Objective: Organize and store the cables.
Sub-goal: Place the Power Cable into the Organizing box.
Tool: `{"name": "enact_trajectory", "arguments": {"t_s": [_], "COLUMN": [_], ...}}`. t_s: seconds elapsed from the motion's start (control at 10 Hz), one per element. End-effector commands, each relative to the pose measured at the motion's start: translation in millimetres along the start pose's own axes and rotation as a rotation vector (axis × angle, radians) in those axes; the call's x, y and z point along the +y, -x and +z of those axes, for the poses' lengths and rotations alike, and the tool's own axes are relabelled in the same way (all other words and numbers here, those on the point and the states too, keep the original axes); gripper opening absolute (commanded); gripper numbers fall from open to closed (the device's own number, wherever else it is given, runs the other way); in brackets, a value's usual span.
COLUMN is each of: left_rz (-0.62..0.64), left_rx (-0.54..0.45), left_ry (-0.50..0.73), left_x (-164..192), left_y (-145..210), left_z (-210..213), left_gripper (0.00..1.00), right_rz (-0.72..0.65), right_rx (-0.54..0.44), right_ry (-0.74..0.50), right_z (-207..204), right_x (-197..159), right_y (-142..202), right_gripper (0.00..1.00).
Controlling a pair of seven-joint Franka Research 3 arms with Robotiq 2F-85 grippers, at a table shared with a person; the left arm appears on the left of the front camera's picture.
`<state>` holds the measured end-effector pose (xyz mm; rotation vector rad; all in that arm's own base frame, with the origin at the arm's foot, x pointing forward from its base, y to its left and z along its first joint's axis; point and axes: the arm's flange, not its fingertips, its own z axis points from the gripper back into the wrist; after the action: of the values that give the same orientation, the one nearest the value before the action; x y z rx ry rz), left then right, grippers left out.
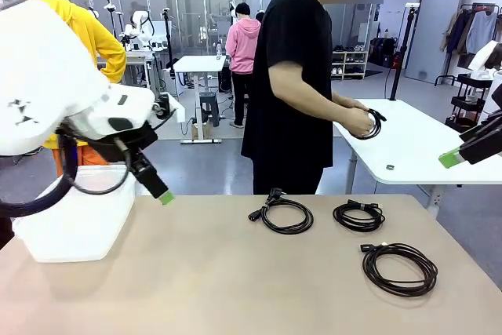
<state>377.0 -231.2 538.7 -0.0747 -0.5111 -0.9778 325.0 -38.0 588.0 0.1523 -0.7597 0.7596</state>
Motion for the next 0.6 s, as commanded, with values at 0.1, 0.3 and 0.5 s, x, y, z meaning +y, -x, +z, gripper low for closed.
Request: {"name": "enact_trajectory", "arguments": {"t_s": [0.1,0.3,0.5], "left_rz": [0.0,0.0,0.009], "left_rx": [0.0,0.0,0.001], "left_ry": [0.0,0.0,-0.003], "left_x": [0,0,3], "left_y": [0,0,-4], "left_z": [0,0,-1], "left_gripper": [1.0,1.0,1.0], "right_rz": [0.001,0.001,0.001], "right_rx": [-0.004,-0.004,-0.004], "right_ry": [-0.004,-0.004,-0.004], "right_z": [0,0,0], "right_x": [-2,-2,-2], "right_y": [0,0,0], "right_gripper": [1.0,1.0,1.0]}}
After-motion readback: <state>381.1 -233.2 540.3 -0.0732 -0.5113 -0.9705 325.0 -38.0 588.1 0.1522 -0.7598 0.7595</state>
